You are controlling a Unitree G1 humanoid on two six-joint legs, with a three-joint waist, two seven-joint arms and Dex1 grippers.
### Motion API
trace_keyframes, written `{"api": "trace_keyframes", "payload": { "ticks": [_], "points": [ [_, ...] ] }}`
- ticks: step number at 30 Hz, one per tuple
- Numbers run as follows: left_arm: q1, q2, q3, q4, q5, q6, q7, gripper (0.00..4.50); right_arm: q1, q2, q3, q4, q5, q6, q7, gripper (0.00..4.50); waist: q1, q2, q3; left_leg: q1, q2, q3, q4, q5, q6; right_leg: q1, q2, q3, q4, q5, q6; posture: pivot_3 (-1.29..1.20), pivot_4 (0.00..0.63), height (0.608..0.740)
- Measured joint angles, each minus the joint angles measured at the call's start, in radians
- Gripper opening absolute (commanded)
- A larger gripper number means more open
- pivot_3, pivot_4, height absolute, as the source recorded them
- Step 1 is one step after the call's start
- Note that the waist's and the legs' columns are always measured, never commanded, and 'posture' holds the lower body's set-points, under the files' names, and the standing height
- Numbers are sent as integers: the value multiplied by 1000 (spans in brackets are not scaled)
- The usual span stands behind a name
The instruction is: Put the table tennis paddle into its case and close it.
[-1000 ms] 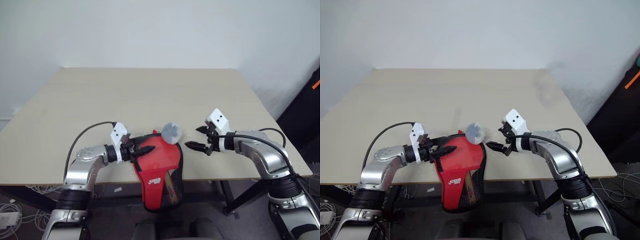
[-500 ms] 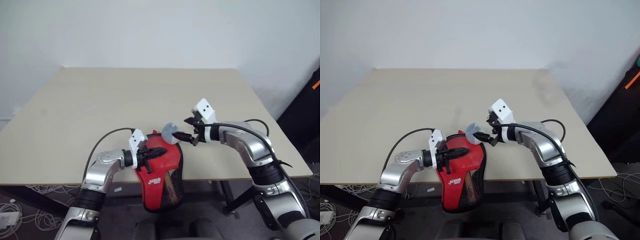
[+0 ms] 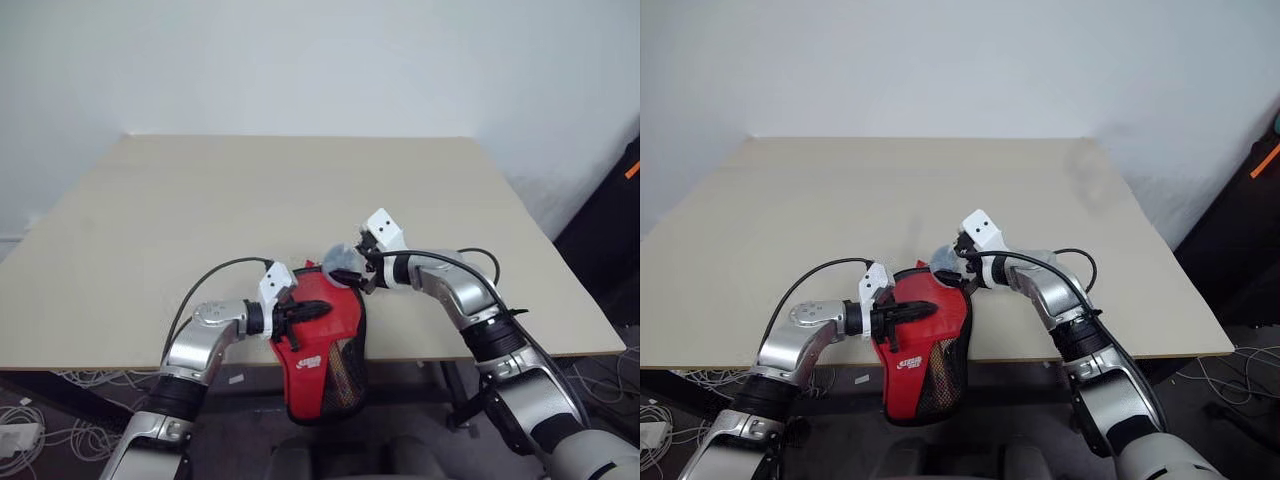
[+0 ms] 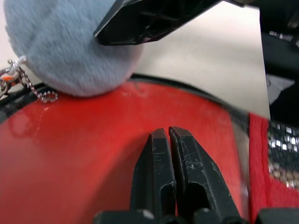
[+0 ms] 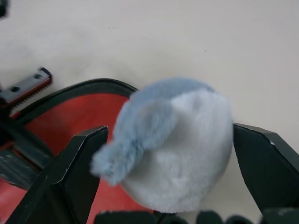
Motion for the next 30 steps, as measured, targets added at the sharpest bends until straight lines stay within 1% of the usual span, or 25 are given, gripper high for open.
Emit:
{"api": "trace_keyframes", "payload": {
  "ticks": [1,4,8,11,13,15,16,23,30],
  "points": [
    [0,5,-4,0,7,-7,-5,38,-1,5,0,9,-1,-3,0,4500,0,0,0,0,0,0,0,0,0,0,0,0,0,0,0,0,0,740],
    [0,14,-12,0,14,-20,-15,0,-8,18,0,28,-9,-8,-3,3871,-1,1,0,0,0,0,0,0,0,0,0,0,0,0,0,0,0,740],
    [0,20,-19,2,19,-34,-20,0,-12,22,-1,36,-18,-13,-8,2453,0,1,0,0,0,0,0,0,0,0,0,0,0,0,0,0,0,740],
    [-1,24,-23,11,21,-49,-27,0,-12,28,-3,37,-20,-16,-10,1474,-1,2,-1,1,0,0,0,0,0,0,0,0,0,0,0,0,0,740],
    [-1,25,-23,15,22,-56,-31,0,-13,29,-5,39,-21,-17,-13,905,-1,2,-1,1,0,0,0,0,0,0,0,0,0,0,0,0,0,740],
    [-2,29,-23,17,21,-57,-38,0,-22,30,-10,51,-23,-20,-21,509,-1,2,-1,1,0,0,0,0,0,0,0,0,0,0,0,0,0,740],
    [-1,33,-23,17,20,-57,-42,0,-27,30,-13,56,-25,-22,-21,377,-1,2,-1,1,0,0,0,0,0,0,0,0,0,0,0,0,0,740],
    [7,71,-23,16,14,-64,-88,0,-47,6,-23,103,-47,-54,-20,377,-8,4,-2,1,0,0,0,0,0,0,0,0,0,0,0,0,0,740],
    [4,72,-26,25,14,-75,-99,0,-71,-25,-21,134,-71,-103,-6,377,-7,5,-2,1,0,0,-1,0,0,0,0,0,0,0,0,0,0,740]
  ]
}}
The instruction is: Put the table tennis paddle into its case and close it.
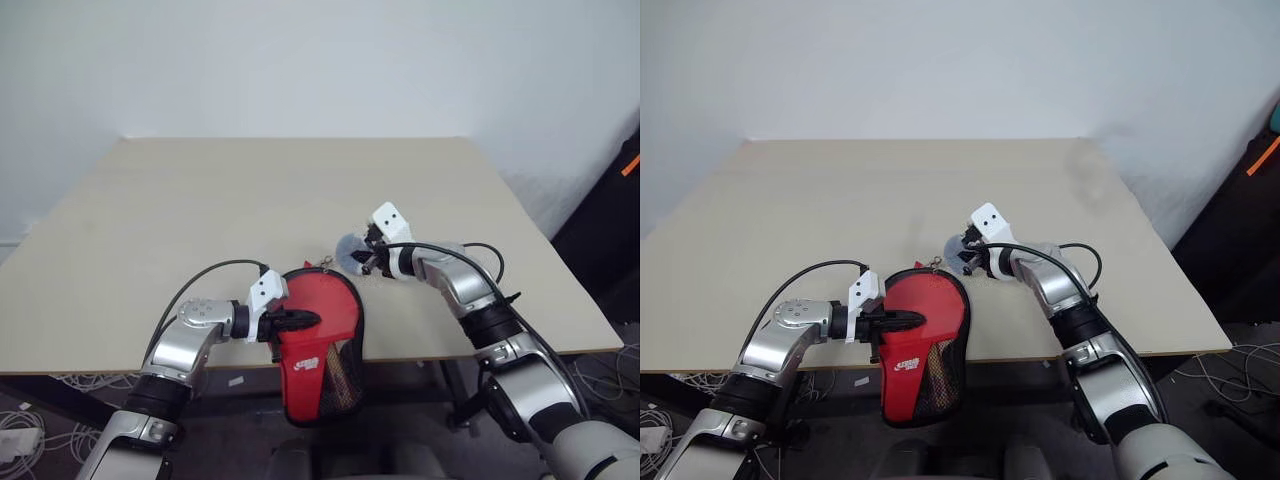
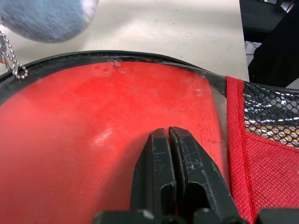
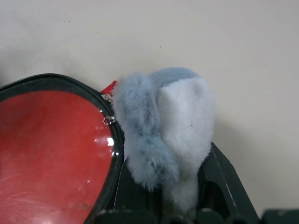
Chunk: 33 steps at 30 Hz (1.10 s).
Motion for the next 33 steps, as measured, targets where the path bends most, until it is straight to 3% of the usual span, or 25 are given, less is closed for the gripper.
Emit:
{"api": "trace_keyframes", "payload": {
  "ticks": [17,33],
  "points": [
    [-24,-4,-23,39,1,-19,-16,0,111,-286,24,-199,-16,-8,178,377,10,2,-1,0,-1,0,1,0,0,1,0,0,-1,-1,1,0,0,740],
    [-69,-33,-43,97,2,-38,-31,0,403,-595,-52,-571,89,-7,380,377,38,3,-1,0,-3,0,2,-1,2,2,-2,0,-3,-5,3,0,0,740]
  ]
}}
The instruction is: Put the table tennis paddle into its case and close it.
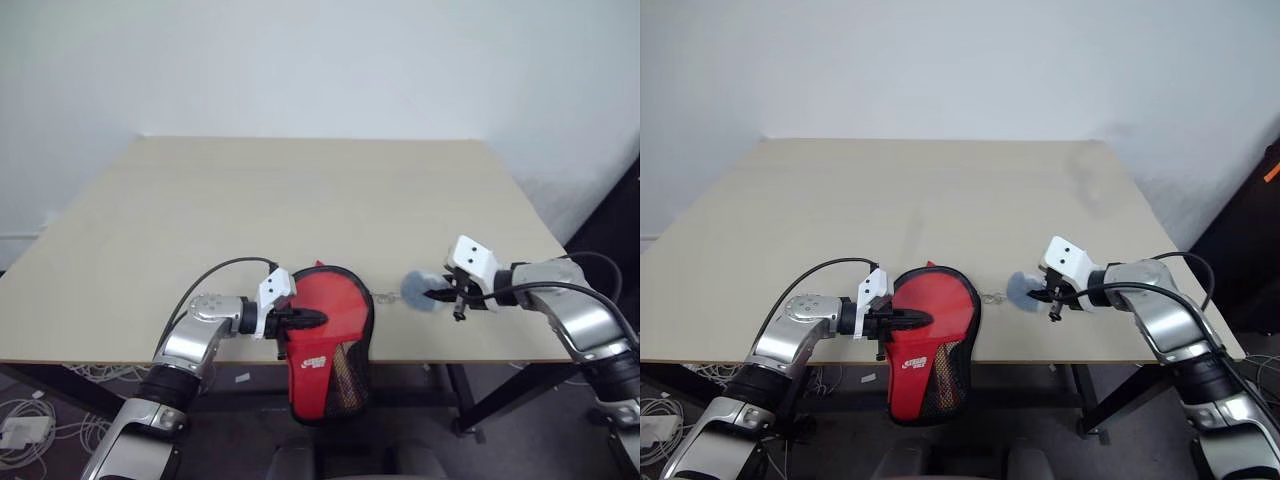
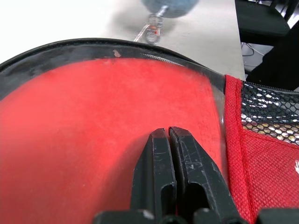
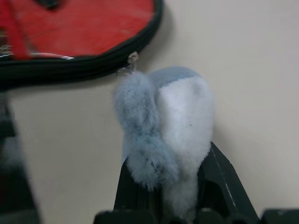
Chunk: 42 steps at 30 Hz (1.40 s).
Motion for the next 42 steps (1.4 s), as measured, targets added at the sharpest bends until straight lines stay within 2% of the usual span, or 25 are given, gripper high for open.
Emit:
{"api": "trace_keyframes", "payload": {
  "ticks": [7,12,30,42],
  "points": [
    [-32,-9,-10,44,5,-10,-17,0,116,-115,-50,-153,77,3,87,377,6,0,0,0,0,0,0,0,1,0,0,0,-1,0,0,0,0,740],
    [-55,-14,-20,73,8,-16,-29,0,161,-147,-54,-202,99,-11,108,377,6,0,0,0,0,0,1,0,0,0,0,0,-1,0,0,0,0,740],
    [-94,-26,-23,133,34,-50,-49,0,57,-49,-23,-76,19,-4,-25,377,2,0,0,1,0,0,1,0,0,1,0,0,-1,0,0,0,0,740],
    [-105,-30,-28,155,45,-65,-63,0,141,-84,-25,-189,48,-7,51,377,1,0,0,2,0,0,1,0,0,2,0,0,-1,0,0,0,0,740]
  ]
}}
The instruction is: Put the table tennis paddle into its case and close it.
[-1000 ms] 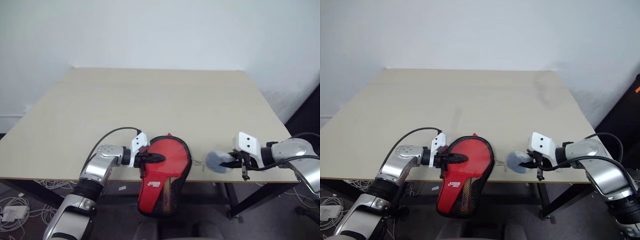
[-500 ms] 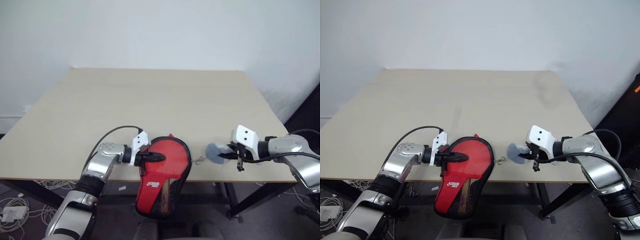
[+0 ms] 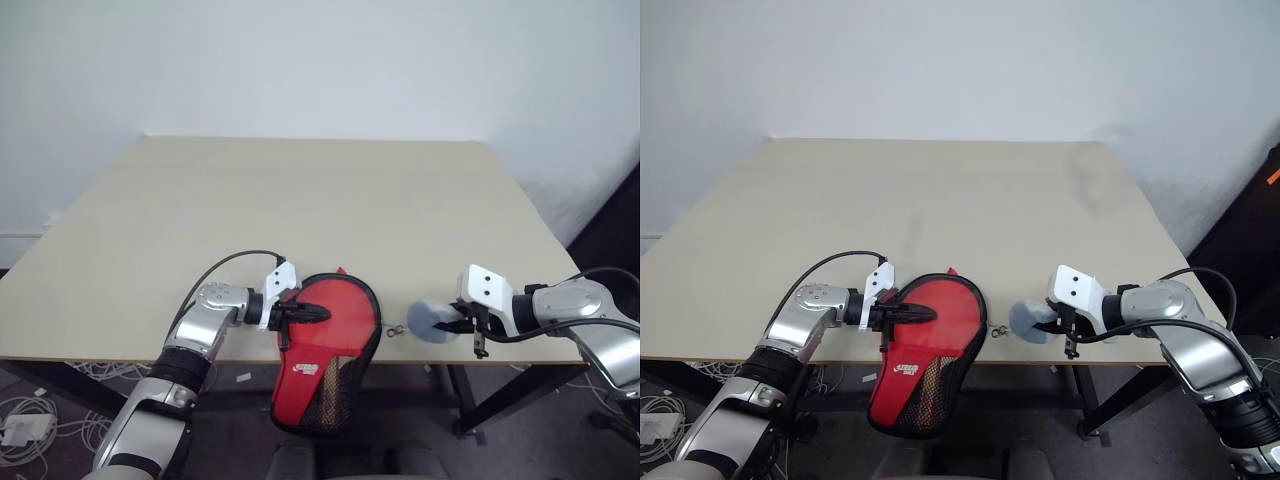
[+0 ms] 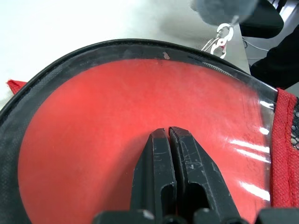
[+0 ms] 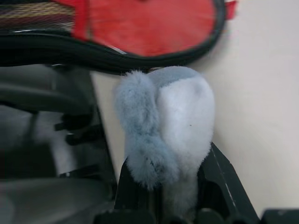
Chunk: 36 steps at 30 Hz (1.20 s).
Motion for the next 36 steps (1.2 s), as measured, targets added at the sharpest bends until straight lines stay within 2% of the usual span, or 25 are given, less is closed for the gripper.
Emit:
{"api": "trace_keyframes", "payload": {
  "ticks": [21,32,36],
  "points": [
    [-43,-71,11,180,52,-245,-1,0,70,-19,-21,-78,28,15,-6,377,8,3,-3,1,0,0,1,-1,1,4,0,-1,-1,0,0,0,0,740],
    [-41,-85,14,194,63,-261,3,0,166,-69,-43,-199,97,50,10,377,17,8,-8,4,0,0,2,-3,2,7,-1,-1,-3,-1,2,0,0,740],
    [-37,-88,14,197,64,-261,2,0,207,-87,-45,-251,114,53,11,377,17,7,-8,13,0,0,2,-7,1,13,-2,0,-4,-3,3,0,0,740]
  ]
}}
